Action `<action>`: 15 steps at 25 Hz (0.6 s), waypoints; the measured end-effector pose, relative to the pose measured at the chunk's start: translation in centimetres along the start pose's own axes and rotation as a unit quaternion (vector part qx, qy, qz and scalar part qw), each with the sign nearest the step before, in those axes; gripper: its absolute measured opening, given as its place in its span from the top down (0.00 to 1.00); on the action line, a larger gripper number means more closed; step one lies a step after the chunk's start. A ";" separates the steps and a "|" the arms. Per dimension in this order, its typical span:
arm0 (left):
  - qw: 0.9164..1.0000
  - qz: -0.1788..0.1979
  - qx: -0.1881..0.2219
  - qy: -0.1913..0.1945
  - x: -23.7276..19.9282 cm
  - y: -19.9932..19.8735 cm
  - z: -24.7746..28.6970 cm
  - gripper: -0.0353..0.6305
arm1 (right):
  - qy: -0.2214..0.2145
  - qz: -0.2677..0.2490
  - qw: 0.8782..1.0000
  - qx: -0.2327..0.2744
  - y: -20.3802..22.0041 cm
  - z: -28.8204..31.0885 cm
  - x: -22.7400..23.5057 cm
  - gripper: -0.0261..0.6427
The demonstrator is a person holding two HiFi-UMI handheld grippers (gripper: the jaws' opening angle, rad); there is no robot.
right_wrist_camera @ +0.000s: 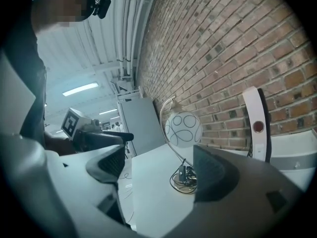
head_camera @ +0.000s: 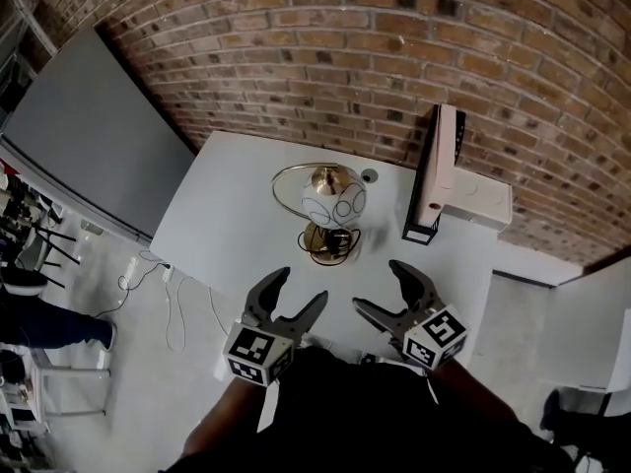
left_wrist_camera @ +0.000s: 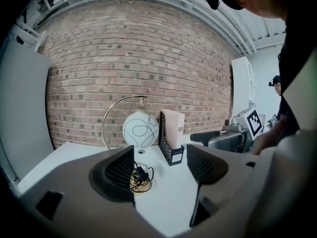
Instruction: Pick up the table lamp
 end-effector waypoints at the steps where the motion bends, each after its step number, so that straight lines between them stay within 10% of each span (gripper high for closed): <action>1: 1.000 0.003 0.000 0.004 -0.2 -0.2 0.5 0.45 | 0.005 0.000 1.000 0.000 0.0 0.0 0.3 0.31; 15: 0.995 0.032 0.004 0.092 -6.4 -2.0 4.4 0.45 | 0.109 -0.002 0.994 0.000 -1.0 3.5 1.9 0.32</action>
Point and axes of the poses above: the fingertips, and each gripper's own axes: z forward along the fingers, x to its right, y out of its underside, the point moved 8 cm from there along -z, backward along the fingers
